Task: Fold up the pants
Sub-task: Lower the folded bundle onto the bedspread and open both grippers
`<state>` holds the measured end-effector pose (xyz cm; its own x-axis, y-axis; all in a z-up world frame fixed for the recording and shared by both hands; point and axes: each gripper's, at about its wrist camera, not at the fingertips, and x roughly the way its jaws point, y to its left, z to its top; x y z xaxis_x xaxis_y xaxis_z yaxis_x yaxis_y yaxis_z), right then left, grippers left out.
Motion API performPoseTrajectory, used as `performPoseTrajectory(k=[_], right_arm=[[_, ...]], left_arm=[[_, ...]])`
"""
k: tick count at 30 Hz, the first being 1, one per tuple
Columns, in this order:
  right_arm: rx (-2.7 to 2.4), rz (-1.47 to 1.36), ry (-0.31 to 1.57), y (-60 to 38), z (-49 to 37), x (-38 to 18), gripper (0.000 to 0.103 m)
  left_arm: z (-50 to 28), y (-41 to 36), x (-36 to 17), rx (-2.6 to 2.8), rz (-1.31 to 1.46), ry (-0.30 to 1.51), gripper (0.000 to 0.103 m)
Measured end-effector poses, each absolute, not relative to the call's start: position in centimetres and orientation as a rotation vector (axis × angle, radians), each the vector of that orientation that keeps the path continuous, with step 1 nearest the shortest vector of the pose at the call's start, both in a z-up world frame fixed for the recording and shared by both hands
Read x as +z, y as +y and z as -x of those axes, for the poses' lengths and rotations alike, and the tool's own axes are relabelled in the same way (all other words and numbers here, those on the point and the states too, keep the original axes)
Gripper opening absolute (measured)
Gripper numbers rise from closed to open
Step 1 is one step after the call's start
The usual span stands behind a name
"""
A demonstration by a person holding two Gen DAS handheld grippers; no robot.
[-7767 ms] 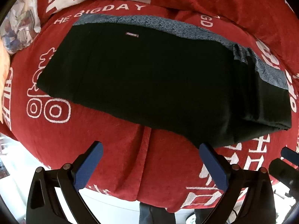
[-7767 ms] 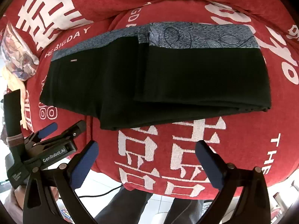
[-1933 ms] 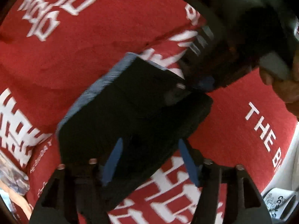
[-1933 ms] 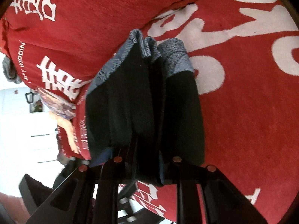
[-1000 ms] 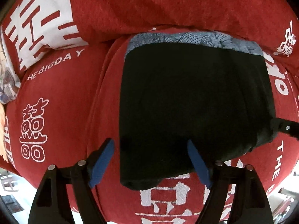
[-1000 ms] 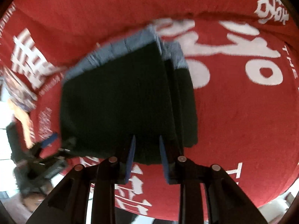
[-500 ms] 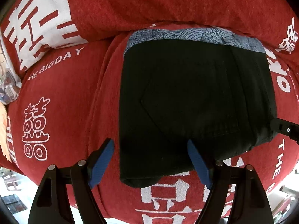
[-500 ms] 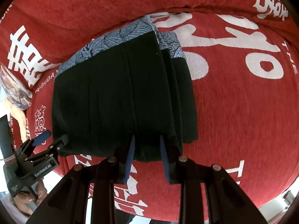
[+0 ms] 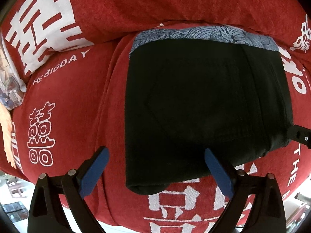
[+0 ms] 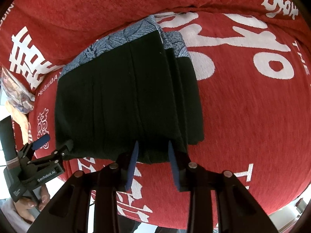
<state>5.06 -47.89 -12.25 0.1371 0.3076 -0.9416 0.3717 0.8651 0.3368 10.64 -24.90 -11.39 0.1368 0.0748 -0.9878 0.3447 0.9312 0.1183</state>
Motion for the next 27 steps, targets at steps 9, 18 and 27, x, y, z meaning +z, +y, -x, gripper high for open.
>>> performPoseTrajectory(k=[9,18,27], right_arm=[[-0.08,-0.618,1.463,-49.3,-3.2,-12.0,0.06],[-0.113,-0.73,1.44,-51.6,-0.3,-12.5,0.08],[-0.079,-0.786,1.353,-52.2,0.8,-12.0,0.103]], left_arm=[[-10.8,-24.7,-11.1,-0.219,-0.337,1.452,0.099],[-10.9,-24.2,-10.9,-0.25,-0.279,1.487,0.102],[-10.9,-24.2,-11.0,-0.243,-0.275,1.514,0.102]])
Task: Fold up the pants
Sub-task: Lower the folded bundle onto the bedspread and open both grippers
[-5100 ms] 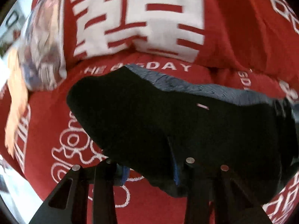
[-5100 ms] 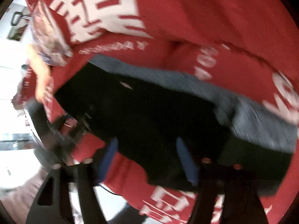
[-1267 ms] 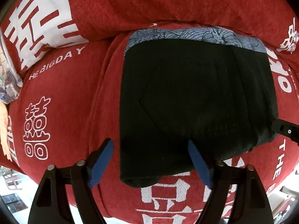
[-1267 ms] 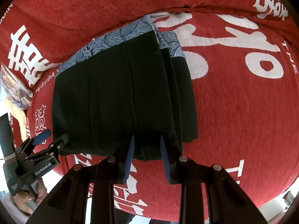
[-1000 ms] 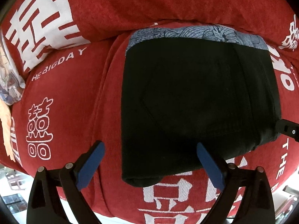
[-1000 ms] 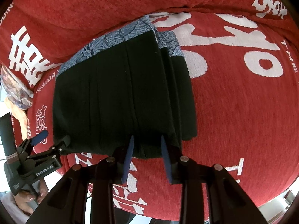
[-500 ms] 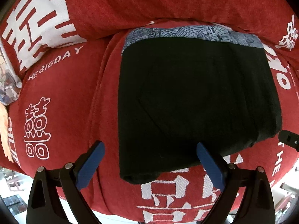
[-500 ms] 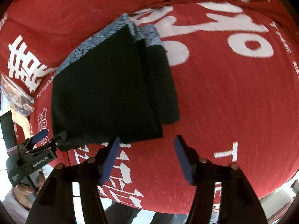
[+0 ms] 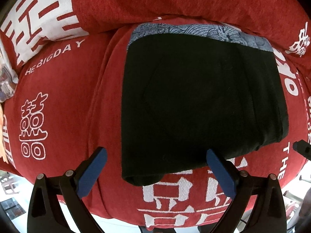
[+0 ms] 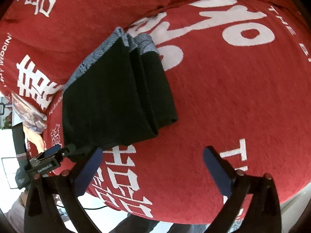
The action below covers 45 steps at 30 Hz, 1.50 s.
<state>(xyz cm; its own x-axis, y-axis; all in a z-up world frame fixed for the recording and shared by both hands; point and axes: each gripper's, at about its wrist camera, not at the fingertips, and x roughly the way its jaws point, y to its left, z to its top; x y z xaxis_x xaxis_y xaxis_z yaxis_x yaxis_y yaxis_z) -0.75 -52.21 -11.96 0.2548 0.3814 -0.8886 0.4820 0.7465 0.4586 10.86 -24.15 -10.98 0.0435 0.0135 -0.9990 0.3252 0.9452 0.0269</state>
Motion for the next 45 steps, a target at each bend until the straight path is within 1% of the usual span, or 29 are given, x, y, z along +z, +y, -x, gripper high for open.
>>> performPoseTrajectory(k=[14,32,45], right_arm=[[-0.097,-0.836,1.438,-52.8,1.3,-13.1,0.103],[-0.109,-0.846,1.451,-53.4,1.2,-13.5,0.103],[-0.112,-0.841,1.453,-53.6,0.7,-13.9,0.103]], left_arm=[[-11.0,-24.0,-11.3,-0.225,-0.268,1.535,0.102],[-11.6,-23.0,-12.0,-0.252,-0.228,1.55,0.102],[-12.8,-22.6,-11.4,-0.262,-0.2,1.53,0.102]])
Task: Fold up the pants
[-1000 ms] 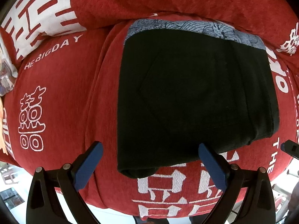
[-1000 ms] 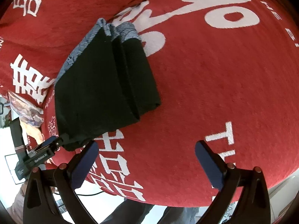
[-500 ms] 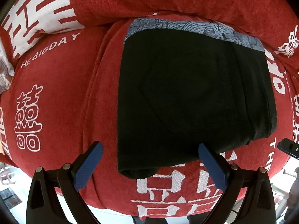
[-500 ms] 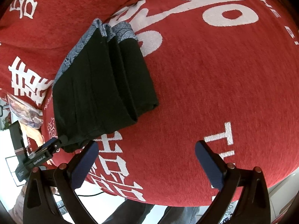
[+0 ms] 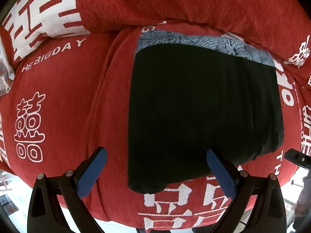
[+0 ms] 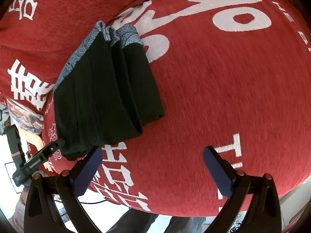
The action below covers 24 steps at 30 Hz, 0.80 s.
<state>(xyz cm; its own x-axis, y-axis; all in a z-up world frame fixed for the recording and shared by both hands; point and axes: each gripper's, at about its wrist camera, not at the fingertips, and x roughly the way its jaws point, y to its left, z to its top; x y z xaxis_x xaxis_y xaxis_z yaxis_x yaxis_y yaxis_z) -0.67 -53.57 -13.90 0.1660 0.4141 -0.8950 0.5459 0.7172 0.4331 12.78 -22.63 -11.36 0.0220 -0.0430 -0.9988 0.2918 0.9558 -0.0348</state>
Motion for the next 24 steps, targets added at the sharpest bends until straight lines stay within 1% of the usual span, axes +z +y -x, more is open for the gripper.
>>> performPoseTrajectory(k=[17,24], right_arm=[[-0.101,-0.795,1.448,-54.9,-1.4,-13.9,0.103],[-0.022,-0.79,1.419,-55.8,-3.4,-14.1,0.103]], left_arm=[[-15.0,-21.8,-11.5,-0.268,-0.181,1.502,0.102],[-16.1,-21.1,-12.7,-0.326,-0.114,1.532,0.102]])
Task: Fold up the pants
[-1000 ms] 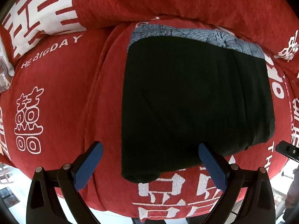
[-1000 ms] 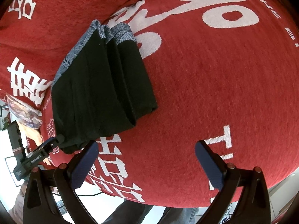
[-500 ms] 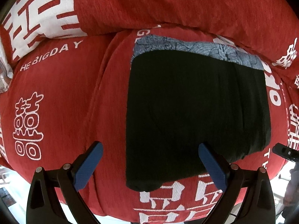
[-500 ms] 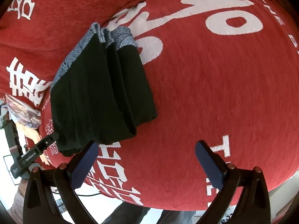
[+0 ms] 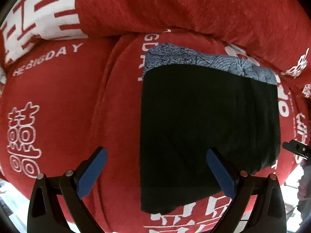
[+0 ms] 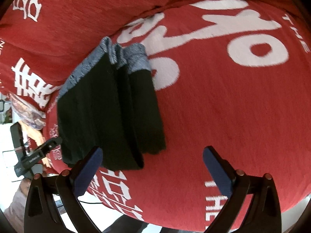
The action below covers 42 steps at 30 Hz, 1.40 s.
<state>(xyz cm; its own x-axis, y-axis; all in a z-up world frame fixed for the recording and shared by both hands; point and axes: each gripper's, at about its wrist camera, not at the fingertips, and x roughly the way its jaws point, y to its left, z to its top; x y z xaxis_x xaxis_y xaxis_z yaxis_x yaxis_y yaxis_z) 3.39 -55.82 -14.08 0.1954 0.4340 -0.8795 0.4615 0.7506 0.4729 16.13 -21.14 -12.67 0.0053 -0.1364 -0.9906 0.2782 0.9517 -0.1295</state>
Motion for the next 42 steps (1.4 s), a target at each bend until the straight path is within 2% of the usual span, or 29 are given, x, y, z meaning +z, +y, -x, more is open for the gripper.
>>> performPoseTrajectory(k=[7,19,20,21,22,24,26,28,32,38,42], right_arm=[[0.126,-0.818,1.419,-55.6,-6.7,-15.5,0.103],[0.295,-0.982,1.39,-55.3,-10.7,-20.1,0.101],[0.273,-0.987,1.387,-55.3,-10.8,-20.2,0.099],[0.257,-0.991,1.386,-55.3,-10.8,-20.1,0.096],[0.238,-0.995,1.388,-55.6,-10.8,-20.1,0.082],[0.207,-1.019,1.396,-56.1,-10.4,-20.3,0.071],[0.222,-1.072,1.389,-56.6,-10.1,-20.4,0.056],[0.237,-1.071,1.374,-56.6,-9.9,-19.8,0.05],[0.256,-1.101,1.342,-56.3,-9.6,-18.1,0.045],[0.308,-1.155,1.325,-54.4,-6.8,-15.3,0.045],[0.3,-1.224,1.325,-52.8,-3.8,-15.5,0.044]], left_arm=[[-18.4,-19.8,-14.1,-0.422,0.084,1.566,0.102],[-19.4,-24.1,-18.3,-0.533,0.145,1.59,0.102],[-19.3,-24.1,-18.4,-0.527,0.165,1.589,0.102],[-19.3,-24.1,-18.3,-0.529,0.182,1.586,0.097],[-19.2,-24.0,-18.2,-0.536,0.194,1.58,0.093],[-18.8,-24.2,-17.3,-0.546,0.193,1.559,0.081],[-18.6,-24.3,-16.3,-0.556,0.177,1.541,0.072],[-18.2,-24.2,-15.2,-0.575,0.167,1.523,0.067],[-17.6,-23.6,-13.3,-0.6,0.178,1.518,0.063],[-15.3,-21.5,-10.6,-0.598,0.17,1.525,0.063],[-13.7,-19.6,-11.3,-0.546,0.122,1.538,0.063]])
